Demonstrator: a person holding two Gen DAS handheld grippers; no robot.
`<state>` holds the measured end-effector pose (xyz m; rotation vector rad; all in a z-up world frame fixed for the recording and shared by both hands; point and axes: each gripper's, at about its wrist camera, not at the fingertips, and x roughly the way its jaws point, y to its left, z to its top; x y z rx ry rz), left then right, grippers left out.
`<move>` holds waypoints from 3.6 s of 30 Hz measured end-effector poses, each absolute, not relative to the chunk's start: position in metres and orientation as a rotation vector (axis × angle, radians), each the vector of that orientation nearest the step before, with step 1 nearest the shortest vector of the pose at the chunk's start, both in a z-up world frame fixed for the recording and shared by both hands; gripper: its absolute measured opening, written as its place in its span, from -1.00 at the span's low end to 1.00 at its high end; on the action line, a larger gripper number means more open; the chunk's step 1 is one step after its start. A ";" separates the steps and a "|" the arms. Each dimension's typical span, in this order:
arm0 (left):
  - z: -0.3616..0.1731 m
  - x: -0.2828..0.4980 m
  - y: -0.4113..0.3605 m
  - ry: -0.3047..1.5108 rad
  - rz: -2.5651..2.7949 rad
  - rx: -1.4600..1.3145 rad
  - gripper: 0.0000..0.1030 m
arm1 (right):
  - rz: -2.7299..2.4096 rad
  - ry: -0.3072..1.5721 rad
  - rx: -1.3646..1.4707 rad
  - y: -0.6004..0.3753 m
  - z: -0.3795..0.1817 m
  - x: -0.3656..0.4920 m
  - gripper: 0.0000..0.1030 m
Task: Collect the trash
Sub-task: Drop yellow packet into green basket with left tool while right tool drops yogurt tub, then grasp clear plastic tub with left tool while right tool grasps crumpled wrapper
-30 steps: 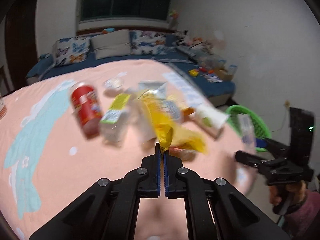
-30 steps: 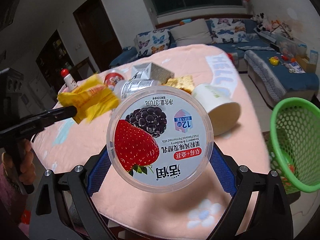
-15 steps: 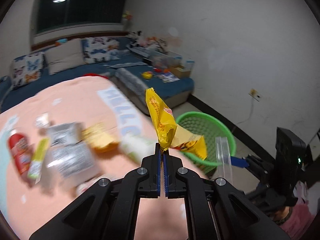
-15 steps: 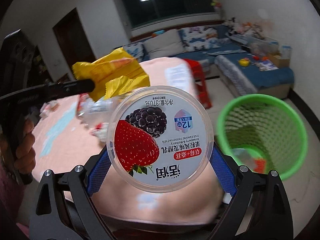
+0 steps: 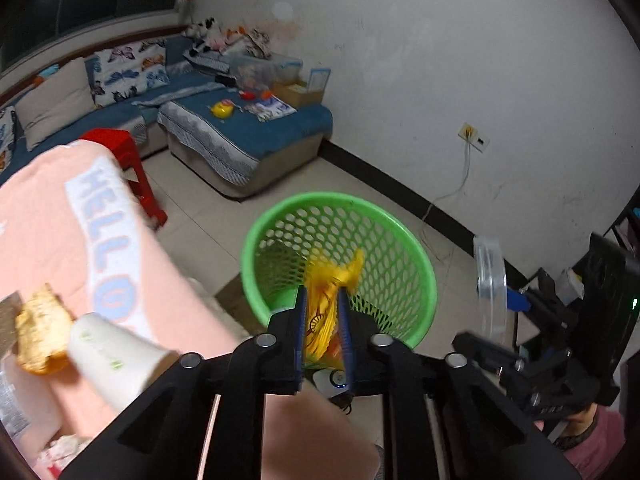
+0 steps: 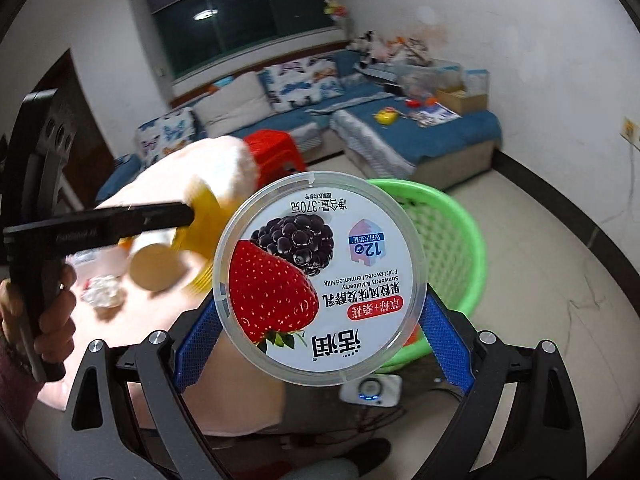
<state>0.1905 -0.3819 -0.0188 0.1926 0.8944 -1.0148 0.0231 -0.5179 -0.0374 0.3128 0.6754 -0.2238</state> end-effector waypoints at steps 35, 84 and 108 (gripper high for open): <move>0.004 0.164 -0.159 0.794 -0.674 0.070 0.31 | -0.262 0.901 0.371 -0.556 -0.121 0.134 0.85; -0.010 0.193 -0.018 0.811 -0.497 -0.083 0.24 | 0.390 0.878 -0.059 -0.224 -0.085 0.202 0.75; -0.036 0.252 -0.089 0.875 -0.604 -0.024 0.00 | 0.401 0.842 0.001 -0.239 -0.076 0.160 0.31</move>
